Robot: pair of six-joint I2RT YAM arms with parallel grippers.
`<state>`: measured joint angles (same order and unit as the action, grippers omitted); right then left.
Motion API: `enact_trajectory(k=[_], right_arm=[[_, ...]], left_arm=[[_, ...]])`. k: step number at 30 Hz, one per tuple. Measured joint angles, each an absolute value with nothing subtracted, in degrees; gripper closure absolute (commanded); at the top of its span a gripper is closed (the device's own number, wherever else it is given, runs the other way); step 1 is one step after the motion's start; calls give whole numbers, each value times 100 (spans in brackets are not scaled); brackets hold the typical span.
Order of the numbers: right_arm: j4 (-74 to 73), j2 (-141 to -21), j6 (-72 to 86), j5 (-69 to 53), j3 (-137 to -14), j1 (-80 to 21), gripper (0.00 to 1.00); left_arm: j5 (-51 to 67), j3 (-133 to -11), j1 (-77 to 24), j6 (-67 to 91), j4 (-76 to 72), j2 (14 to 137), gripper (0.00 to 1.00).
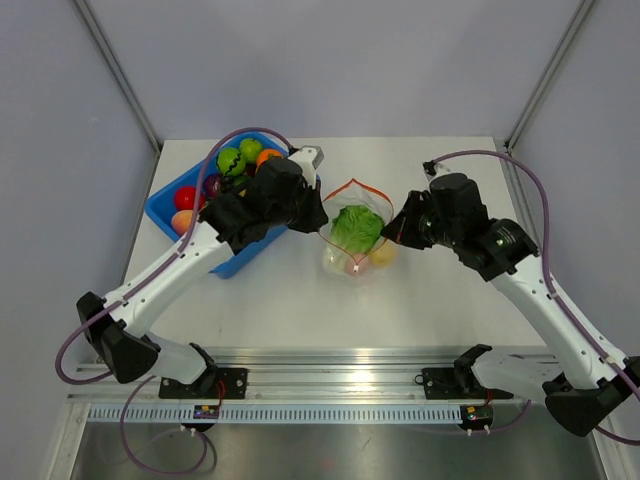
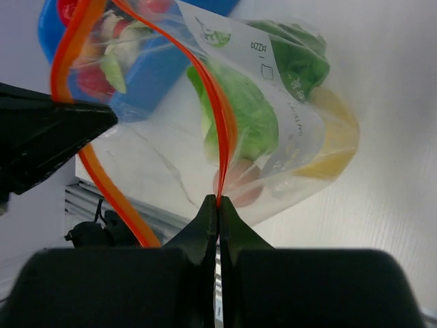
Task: Place the food in the zip-top bag and seal the zipper
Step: Adjust the zipper food storage bag at the center of the board.
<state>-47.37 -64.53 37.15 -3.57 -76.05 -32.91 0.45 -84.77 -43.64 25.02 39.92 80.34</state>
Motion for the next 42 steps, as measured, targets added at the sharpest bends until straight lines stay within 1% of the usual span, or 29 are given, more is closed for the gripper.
enact_trajectory(k=[3, 5, 8, 11, 13, 17, 19, 22, 25, 28, 30, 34, 42], right_arm=[[-4515, -6412, 3706, -259, -7120, -3295, 100], [-4547, -6646, 3686, -163, -6831, -3301, 100], [-4716, -7266, 3636, -93, -6764, -3301, 100], [-4864, -7210, 3575, -91, -6923, -3301, 100], [-4980, -7041, 3524, -91, -7301, -3301, 100], [-4888, -6613, 3450, -102, -7940, -3301, 100], [-4799, -6401, 3446, -102, -7944, -3301, 100], [-4624, -6326, 3448, -84, -7653, -3301, 100], [-4486, -6547, 3448, 38, -7024, -3301, 100], [-4528, -7133, 3457, 49, -6635, -3301, 100], [-4563, -7282, 3474, 40, -6455, -3301, 100], [-4648, -7126, 3472, 49, -6646, -3301, 100], [-4615, -7015, 3430, 102, -7026, -3304, 99]], left_arm=[[198, -8368, -4368, 2545, 3708, 8099, 100], [342, -8108, -4383, 2600, 3391, 8309, 100], [502, -8007, -4399, 2639, 3365, 9056, 100], [576, -8005, -4399, 2639, 3562, 9472, 100], [582, -8082, -4399, 2635, 3769, 9330, 100], [578, -8678, -4399, 2574, 3900, 8709, 100], [578, -8864, -4405, 2569, 3691, 8285, 100], [624, -8761, -4414, 2611, 3304, 7942, 100], [755, -8346, -4414, 2705, 2893, 8165, 100], [832, -8009, -4414, 2742, 2908, 8965, 100], [812, -7741, -4414, 2744, 3114, 9273, 100], [681, -7695, -4405, 2659, 3505, 9063, 100], [545, -8018, -4355, 2526, 3527, 8287, 100]])
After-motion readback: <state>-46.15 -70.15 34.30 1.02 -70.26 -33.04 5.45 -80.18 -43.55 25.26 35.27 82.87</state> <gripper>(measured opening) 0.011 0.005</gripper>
